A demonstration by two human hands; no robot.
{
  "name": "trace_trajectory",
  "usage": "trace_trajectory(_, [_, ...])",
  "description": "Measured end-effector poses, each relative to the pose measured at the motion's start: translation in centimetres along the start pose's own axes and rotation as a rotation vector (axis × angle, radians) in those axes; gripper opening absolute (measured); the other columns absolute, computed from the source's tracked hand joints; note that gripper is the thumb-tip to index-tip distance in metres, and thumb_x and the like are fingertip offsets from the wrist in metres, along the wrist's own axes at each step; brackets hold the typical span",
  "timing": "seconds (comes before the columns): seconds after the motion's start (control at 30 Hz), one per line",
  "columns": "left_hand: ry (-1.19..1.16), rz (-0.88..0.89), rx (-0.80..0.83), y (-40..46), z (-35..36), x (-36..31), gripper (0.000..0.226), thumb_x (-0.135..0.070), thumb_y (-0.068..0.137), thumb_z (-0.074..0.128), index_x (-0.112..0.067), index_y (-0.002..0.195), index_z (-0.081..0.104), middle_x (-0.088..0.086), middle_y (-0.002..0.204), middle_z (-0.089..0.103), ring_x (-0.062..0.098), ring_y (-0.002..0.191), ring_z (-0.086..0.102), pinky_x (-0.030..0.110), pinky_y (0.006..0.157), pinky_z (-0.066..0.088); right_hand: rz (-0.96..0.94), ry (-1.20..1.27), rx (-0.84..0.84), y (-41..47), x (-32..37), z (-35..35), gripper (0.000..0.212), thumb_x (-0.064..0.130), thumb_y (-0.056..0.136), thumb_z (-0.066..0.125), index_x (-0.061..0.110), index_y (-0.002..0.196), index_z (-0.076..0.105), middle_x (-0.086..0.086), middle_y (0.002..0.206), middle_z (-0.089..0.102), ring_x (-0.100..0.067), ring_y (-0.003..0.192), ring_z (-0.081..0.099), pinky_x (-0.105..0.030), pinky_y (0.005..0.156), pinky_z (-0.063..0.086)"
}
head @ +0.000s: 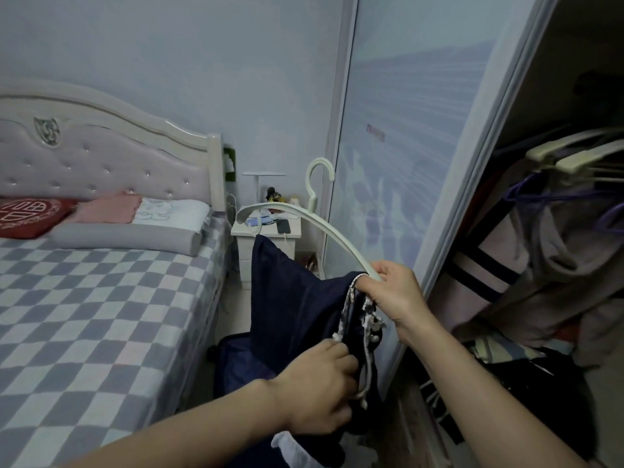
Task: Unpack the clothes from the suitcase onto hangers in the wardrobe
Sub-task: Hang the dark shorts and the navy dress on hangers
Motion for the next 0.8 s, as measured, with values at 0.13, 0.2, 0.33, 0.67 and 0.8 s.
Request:
trace_trajectory(0.13, [-0.592, -0.155, -0.256, 0.3, -4.1, 2.0, 0.023, -0.032, 0.088, 0.035, -0.013, 0.083, 0.046, 0.004, 0.07, 0.052, 0.023, 0.069, 0.049, 0.03, 0.066, 0.037, 0.033, 0.026, 0.089, 0.1, -0.7, -1.1, 0.021, 0.013, 0.071, 0.075, 0.008, 0.079, 0.057, -0.003, 0.061, 0.054, -0.004, 0.047, 0.047, -0.016, 0.047, 0.036])
trace_trajectory(0.2, [-0.834, -0.321, -0.399, 0.1, -5.6, 4.8, 0.024, -0.033, 0.094, 0.038, -0.014, 0.085, 0.05, -0.003, 0.073, 0.054, 0.014, 0.076, 0.052, 0.028, 0.073, 0.041, 0.032, 0.013, 0.1, 0.0, -0.9, -1.6, 0.023, 0.019, 0.074, 0.076, 0.007, 0.08, 0.057, 0.002, 0.056, 0.05, 0.002, 0.035, 0.038, -0.01, 0.038, 0.028])
trace_trajectory(0.33, [-1.27, -0.568, -0.403, -0.3, -5.8, 8.9, 0.029, -0.027, 0.094, 0.046, -0.002, 0.099, 0.06, 0.021, 0.107, 0.064, 0.022, 0.097, 0.057, 0.045, 0.097, 0.042, 0.016, -0.055, 0.128, -0.5, -1.2, -1.6, 0.033, 0.036, 0.069, 0.077, 0.01, 0.077, 0.059, -0.011, 0.07, 0.064, -0.001, 0.047, 0.042, -0.017, 0.048, 0.031])
trace_trajectory(0.67, [-1.149, -0.622, -0.366, -0.3, -4.9, 7.6, 0.02, -0.04, 0.071, 0.069, -0.022, 0.078, 0.064, -0.006, 0.076, 0.067, 0.004, 0.072, 0.058, 0.028, 0.075, 0.049, 0.07, 0.139, 0.242, -1.4, -1.3, 0.2, 0.022, -0.01, 0.077, 0.065, 0.009, 0.072, 0.055, 0.009, 0.047, 0.06, 0.004, 0.045, 0.052, -0.008, 0.043, 0.036])
trace_trajectory(0.8, [-0.994, -0.548, 0.255, -1.7, -1.1, 5.0, 0.016, -0.018, 0.075, 0.073, -0.021, 0.089, 0.066, -0.007, 0.092, 0.068, 0.007, 0.089, 0.063, 0.022, 0.081, 0.049, 0.038, 0.143, 0.207, -1.4, -0.3, 0.6, 0.02, -0.006, 0.077, 0.067, 0.011, 0.075, 0.058, 0.002, 0.062, 0.059, 0.002, 0.046, 0.05, -0.008, 0.043, 0.035])
Point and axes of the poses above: each hand's wrist, its own y-axis towards the middle knuckle, its own z-axis out of the palm, x = y × z, the point moved 5 cm from there along y, towards the middle knuckle
